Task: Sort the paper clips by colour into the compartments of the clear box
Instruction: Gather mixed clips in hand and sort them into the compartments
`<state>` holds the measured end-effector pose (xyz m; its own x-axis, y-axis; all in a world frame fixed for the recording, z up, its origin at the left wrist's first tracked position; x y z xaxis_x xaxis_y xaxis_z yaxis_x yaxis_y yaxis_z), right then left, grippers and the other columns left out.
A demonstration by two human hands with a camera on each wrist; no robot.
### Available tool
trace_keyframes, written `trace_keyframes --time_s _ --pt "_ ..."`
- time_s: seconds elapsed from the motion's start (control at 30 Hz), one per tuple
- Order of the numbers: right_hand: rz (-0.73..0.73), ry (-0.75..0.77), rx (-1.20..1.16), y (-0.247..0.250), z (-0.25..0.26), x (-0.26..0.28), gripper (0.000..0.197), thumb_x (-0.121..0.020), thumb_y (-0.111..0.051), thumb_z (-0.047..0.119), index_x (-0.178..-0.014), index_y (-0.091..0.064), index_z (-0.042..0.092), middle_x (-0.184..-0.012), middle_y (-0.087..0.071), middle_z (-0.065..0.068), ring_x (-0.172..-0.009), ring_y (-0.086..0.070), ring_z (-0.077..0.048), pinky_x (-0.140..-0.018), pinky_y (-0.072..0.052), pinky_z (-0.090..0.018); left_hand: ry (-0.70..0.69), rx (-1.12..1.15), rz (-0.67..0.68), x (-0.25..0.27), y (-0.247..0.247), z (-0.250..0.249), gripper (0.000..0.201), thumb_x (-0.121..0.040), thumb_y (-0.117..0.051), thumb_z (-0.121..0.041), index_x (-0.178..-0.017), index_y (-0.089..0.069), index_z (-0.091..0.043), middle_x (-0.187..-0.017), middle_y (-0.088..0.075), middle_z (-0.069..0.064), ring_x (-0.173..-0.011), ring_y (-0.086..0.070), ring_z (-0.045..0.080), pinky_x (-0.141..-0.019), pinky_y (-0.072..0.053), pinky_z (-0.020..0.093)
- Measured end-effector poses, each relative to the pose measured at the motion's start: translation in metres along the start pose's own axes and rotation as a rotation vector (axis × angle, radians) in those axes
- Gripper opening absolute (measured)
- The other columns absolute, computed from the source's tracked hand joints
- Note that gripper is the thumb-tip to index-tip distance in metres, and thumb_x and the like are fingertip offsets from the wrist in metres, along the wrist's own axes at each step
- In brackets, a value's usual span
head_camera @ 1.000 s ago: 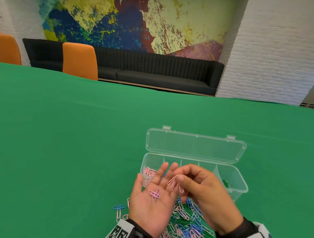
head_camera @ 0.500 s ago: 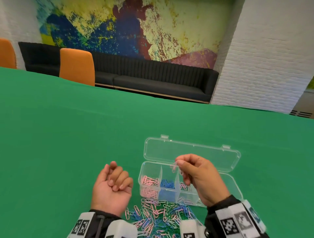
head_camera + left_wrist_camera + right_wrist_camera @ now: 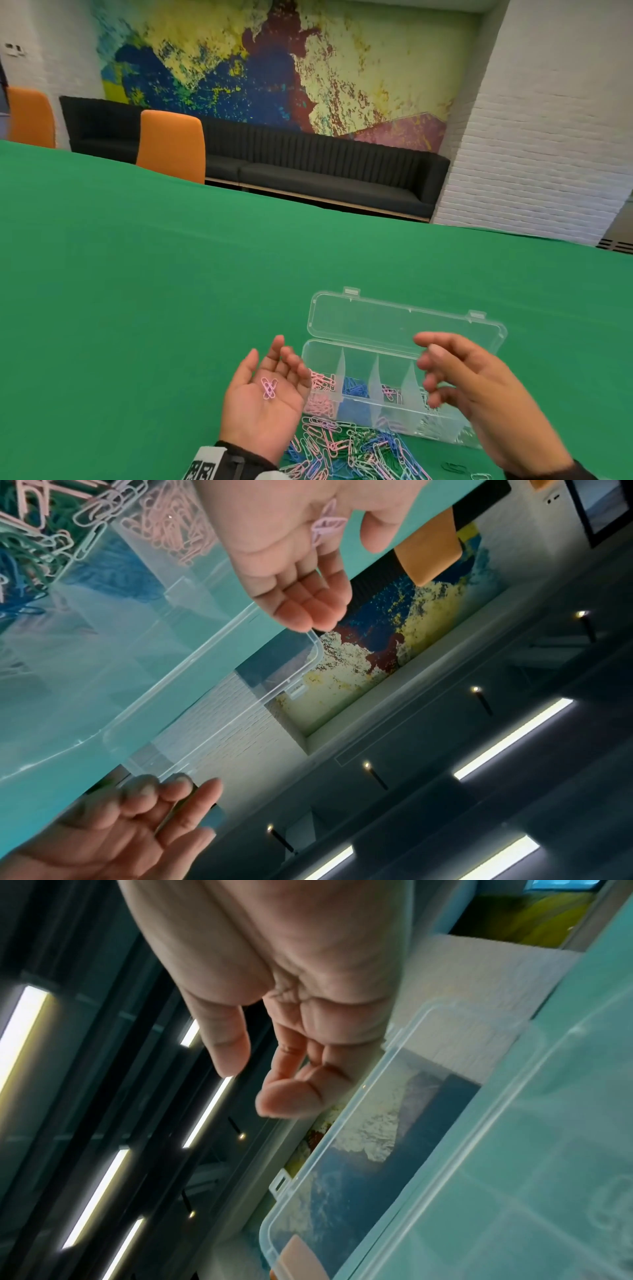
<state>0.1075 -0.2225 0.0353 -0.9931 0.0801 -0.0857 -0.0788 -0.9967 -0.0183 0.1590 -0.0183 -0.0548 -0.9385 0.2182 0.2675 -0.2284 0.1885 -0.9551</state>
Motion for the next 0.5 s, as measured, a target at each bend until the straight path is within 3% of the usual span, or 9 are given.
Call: trace_keyframes --time_s 0.07,0.1,0.17,0.23,0.3,0.33,0.4,0.5 --pt "0.003 -0.009 -0.063 0.016 -0.001 0.010 0.072 -0.033 -0.089 0.055 -0.089 -0.072 0.013 -0.072 -0.063 -0.008 -0.055 -0.055 -0.016 -0.045 -0.047 -0.024 0.022 -0.041 0.029 0.004 -0.007 0.007 0.038 -0.094 -0.037 -0.037 -0.089 -0.060 -0.007 -0.074 -0.063 0.009 -0.066 -0.059 0.019 -0.053 -0.054 0.028" --pt "-0.019 -0.029 -0.108 0.024 -0.004 0.014 0.086 -0.022 -0.089 0.058 -0.091 -0.070 0.009 -0.070 -0.062 -0.009 -0.053 -0.054 -0.017 -0.042 -0.047 -0.024 0.034 -0.055 0.041 0.006 -0.010 0.011 0.039 -0.093 -0.037 -0.038 -0.091 -0.061 -0.006 -0.077 -0.064 0.011 -0.067 -0.061 0.021 -0.054 -0.055 0.030" --pt "-0.068 -0.061 -0.219 0.041 -0.013 0.019 0.102 -0.014 -0.090 0.055 -0.096 -0.063 0.001 -0.066 -0.060 -0.011 -0.048 -0.053 -0.017 -0.038 -0.045 -0.025 0.062 -0.087 0.062 0.009 -0.014 0.017 0.041 -0.093 -0.037 -0.039 -0.094 -0.061 -0.006 -0.081 -0.064 0.012 -0.067 -0.062 0.023 -0.054 -0.055 0.031" --pt "-0.135 -0.087 -0.295 0.060 -0.023 0.025 0.096 -0.026 -0.091 0.048 -0.101 -0.058 -0.001 -0.064 -0.058 -0.011 -0.046 -0.052 -0.016 -0.037 -0.044 -0.024 0.113 -0.133 0.051 0.011 -0.013 0.026 0.041 -0.094 -0.037 -0.039 -0.095 -0.060 -0.006 -0.076 -0.061 0.011 -0.057 -0.057 0.018 -0.045 -0.050 0.025" --pt "-0.195 -0.113 -0.395 0.084 -0.034 0.030 0.068 -0.056 -0.079 0.035 -0.108 -0.056 -0.002 -0.064 -0.057 -0.011 -0.046 -0.052 -0.016 -0.037 -0.044 -0.024 0.183 -0.191 0.032 0.012 -0.012 0.037 0.040 -0.094 -0.036 -0.037 -0.090 -0.059 -0.005 -0.061 -0.050 0.005 -0.039 -0.042 0.011 -0.032 -0.034 0.018" --pt "-0.214 -0.118 -0.449 0.096 -0.039 0.032 0.062 -0.057 -0.077 0.032 -0.106 -0.057 -0.001 -0.064 -0.056 -0.010 -0.046 -0.052 -0.015 -0.037 -0.045 -0.024 0.215 -0.226 0.027 0.012 -0.012 0.044 0.038 -0.093 -0.036 -0.036 -0.086 -0.058 -0.005 -0.054 -0.042 0.001 -0.032 -0.034 0.009 -0.029 -0.025 0.016" --pt "-0.254 -0.119 -0.580 0.118 -0.047 0.037 0.059 -0.039 -0.088 0.032 -0.089 -0.067 0.007 -0.063 -0.056 -0.007 -0.045 -0.052 -0.013 -0.037 -0.045 -0.023 0.269 -0.331 0.022 0.012 -0.017 0.058 0.035 -0.092 -0.038 -0.033 -0.078 -0.055 -0.007 -0.046 -0.030 -0.004 -0.026 -0.025 0.007 -0.028 -0.016 0.014" --pt "-0.344 -0.108 -0.786 0.152 -0.066 0.042 0.061 -0.009 -0.095 0.031 -0.063 -0.073 0.015 -0.058 -0.055 -0.003 -0.043 -0.052 -0.012 -0.037 -0.045 -0.022 0.306 -0.541 0.032 0.004 -0.034 0.083 0.035 -0.093 -0.039 -0.030 -0.070 -0.053 -0.008 -0.043 -0.026 -0.004 -0.025 -0.023 0.007 -0.030 -0.015 0.011"
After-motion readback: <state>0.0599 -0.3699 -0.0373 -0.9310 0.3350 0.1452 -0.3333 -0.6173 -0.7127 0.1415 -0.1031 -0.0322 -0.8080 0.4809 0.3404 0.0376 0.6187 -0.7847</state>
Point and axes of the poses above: each hand's wrist, its own x-axis away from the middle knuckle, its own y-axis out of the back of the hand, z = x × y, the point moved 9 cm from there along -x, towards the middle knuckle
